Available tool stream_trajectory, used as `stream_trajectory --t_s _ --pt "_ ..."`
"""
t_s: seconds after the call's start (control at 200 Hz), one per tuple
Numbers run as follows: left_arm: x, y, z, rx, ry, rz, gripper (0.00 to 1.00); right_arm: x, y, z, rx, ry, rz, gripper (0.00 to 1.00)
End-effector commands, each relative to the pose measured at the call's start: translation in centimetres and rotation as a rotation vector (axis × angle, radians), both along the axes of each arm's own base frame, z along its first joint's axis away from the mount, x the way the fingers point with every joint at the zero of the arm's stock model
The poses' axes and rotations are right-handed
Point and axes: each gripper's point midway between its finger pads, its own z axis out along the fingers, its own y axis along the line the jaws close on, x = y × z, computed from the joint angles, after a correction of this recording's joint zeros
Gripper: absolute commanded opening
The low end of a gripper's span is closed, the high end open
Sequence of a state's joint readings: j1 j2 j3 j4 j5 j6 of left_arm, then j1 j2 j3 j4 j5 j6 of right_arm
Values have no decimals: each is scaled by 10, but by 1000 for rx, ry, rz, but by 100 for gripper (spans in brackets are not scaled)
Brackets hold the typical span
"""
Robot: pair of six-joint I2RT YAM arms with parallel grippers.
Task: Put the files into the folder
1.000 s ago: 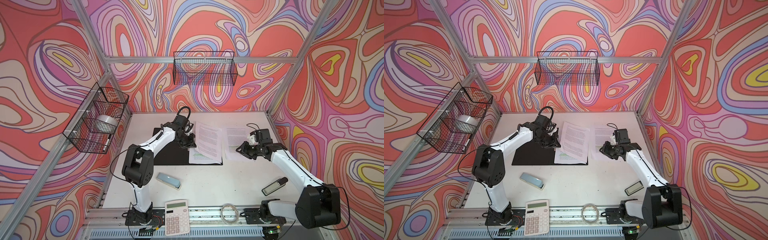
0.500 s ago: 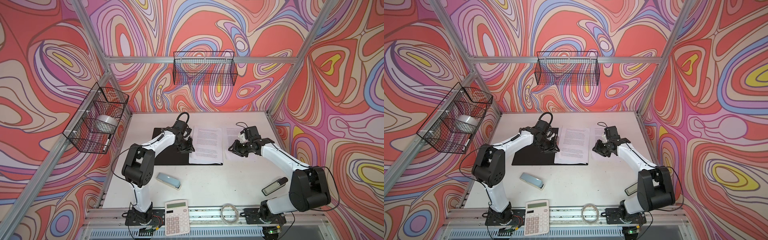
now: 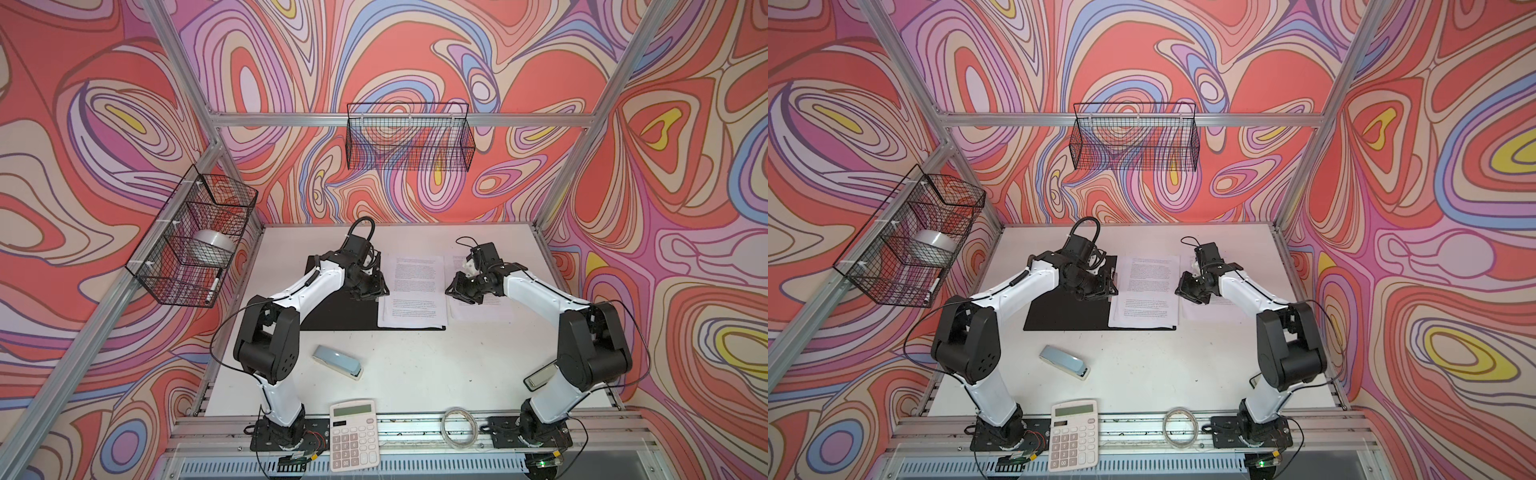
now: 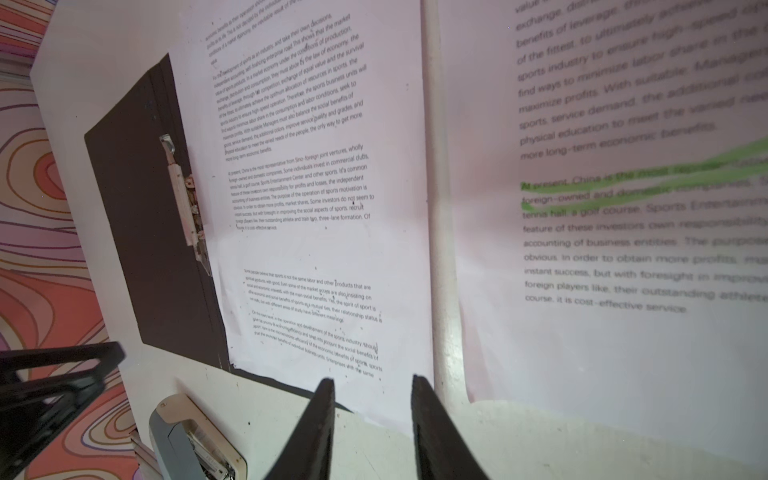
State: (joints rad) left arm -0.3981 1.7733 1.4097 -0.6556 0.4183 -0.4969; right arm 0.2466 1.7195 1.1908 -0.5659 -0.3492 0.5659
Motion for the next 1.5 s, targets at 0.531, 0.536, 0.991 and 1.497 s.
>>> stream_trajectory --t_s 0.531,0.536,0.991,1.497 --pt "38 48 17 51 -118 -71 81 65 1 -39 -153 59 55 39" --pt "38 49 17 51 -117 -69 81 65 2 -39 -154 58 56 39" --pt "43 46 -25 4 -4 -63 82 71 2 -58 -176 83 79 40" --pt "45 44 -54 -22 79 -55 82 78 9 -66 -158 93 107 41"
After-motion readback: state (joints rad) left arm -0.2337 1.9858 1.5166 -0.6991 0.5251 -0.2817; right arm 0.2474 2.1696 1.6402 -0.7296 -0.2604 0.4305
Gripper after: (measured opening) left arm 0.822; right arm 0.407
